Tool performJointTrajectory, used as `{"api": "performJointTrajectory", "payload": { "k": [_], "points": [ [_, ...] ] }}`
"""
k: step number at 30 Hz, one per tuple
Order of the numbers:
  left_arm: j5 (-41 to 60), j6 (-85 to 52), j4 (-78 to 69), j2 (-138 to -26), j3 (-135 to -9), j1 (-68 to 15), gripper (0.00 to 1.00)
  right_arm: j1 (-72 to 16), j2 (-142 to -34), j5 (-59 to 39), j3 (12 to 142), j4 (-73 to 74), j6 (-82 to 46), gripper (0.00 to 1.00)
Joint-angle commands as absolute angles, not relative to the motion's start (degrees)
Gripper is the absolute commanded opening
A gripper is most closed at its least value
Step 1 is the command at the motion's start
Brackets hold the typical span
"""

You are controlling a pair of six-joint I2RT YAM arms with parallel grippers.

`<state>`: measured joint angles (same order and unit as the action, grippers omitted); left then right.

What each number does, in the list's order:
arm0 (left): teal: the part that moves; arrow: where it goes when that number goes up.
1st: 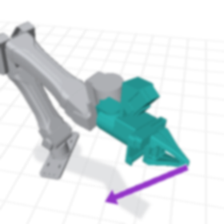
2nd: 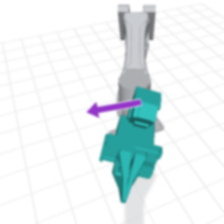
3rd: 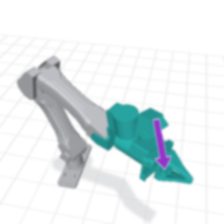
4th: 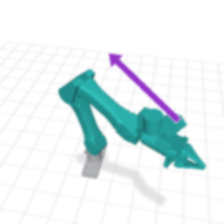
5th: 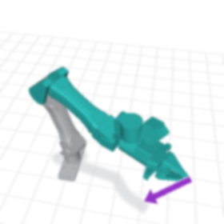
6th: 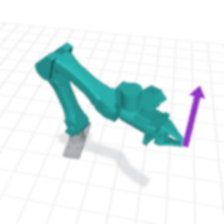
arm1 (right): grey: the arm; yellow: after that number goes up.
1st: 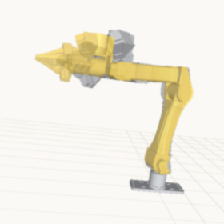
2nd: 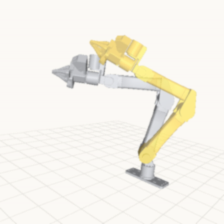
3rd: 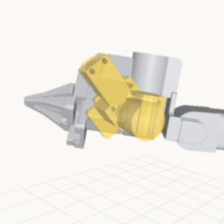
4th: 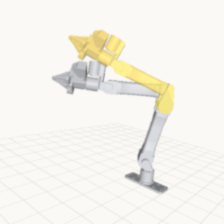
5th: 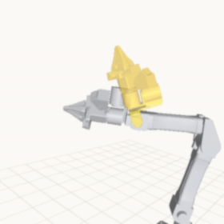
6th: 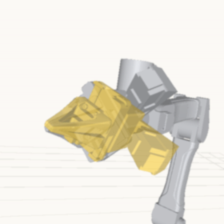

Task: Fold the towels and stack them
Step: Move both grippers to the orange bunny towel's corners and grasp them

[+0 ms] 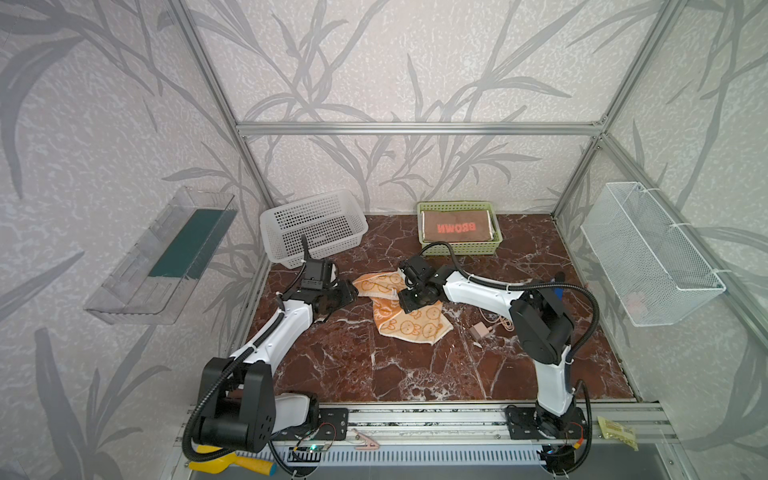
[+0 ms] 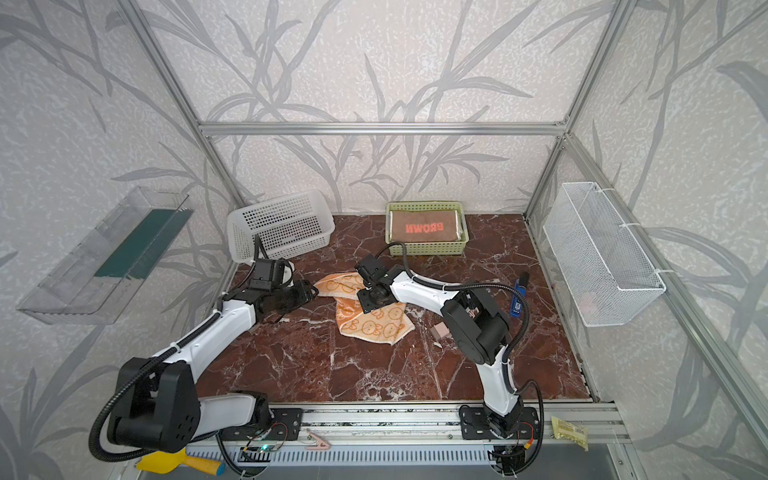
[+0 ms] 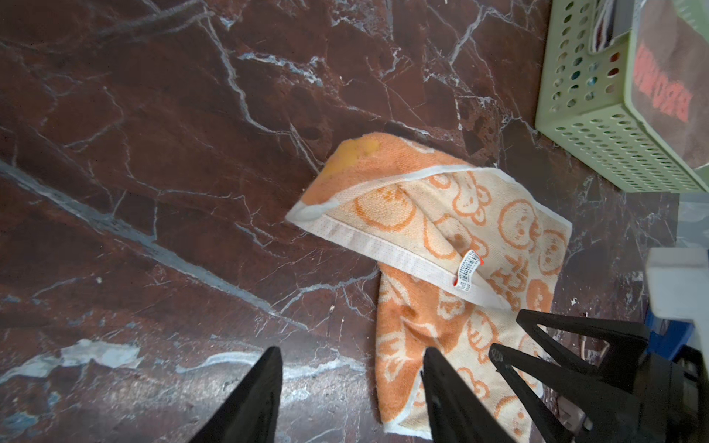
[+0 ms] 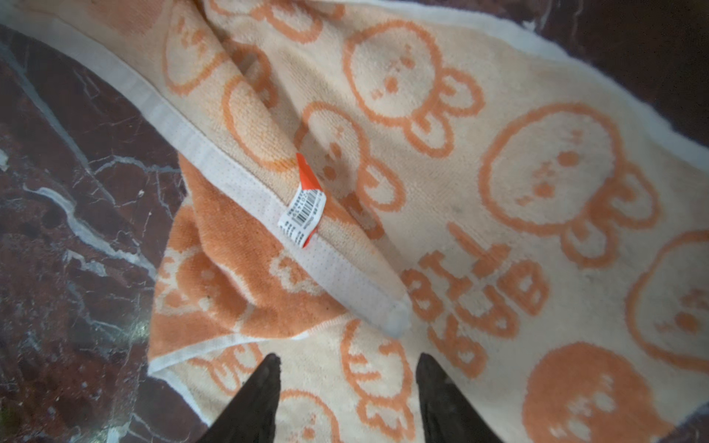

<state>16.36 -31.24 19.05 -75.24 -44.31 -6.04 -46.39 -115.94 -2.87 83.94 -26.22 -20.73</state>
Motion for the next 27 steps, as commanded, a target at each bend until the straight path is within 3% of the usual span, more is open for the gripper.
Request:
{"api": "performJointTrajectory", "payload": {
  "k": [1, 7, 21, 23, 26, 27],
  "points": [
    [14.03, -31.4, 17.08, -78.08, -46.24, -4.97, 0.62, -46.4, -117.2, -1.68, 86.13, -27.95, -18.78, 0.58],
    [22.75, -33.99, 8.69, -85.69, -47.06, -3.51, 0.63, -46.34, -120.1, 1.04, 90.24, -31.47, -15.66, 0.58],
    [20.76, -35.04, -3.18, -97.63, -50.23, -3.29, 0.61, -46.33, -126.21, 2.55, 97.43, -35.42, -8.65, 0.56],
    [21.0, -34.99, -4.48, -99.36, -51.17, -3.34, 0.59, -46.4, -126.75, 2.76, 98.19, -35.43, -7.81, 0.52],
    [21.07, -35.07, -6.23, -101.3, -52.15, -3.32, 0.52, -46.45, -126.93, 4.15, 99.12, -35.81, -6.68, 0.33],
    [21.53, -35.21, -6.2, -101.67, -52.48, -3.26, 0.44, -46.45, -126.75, 5.23, 99.3, -36.06, -6.32, 0.24]
  ]
}}
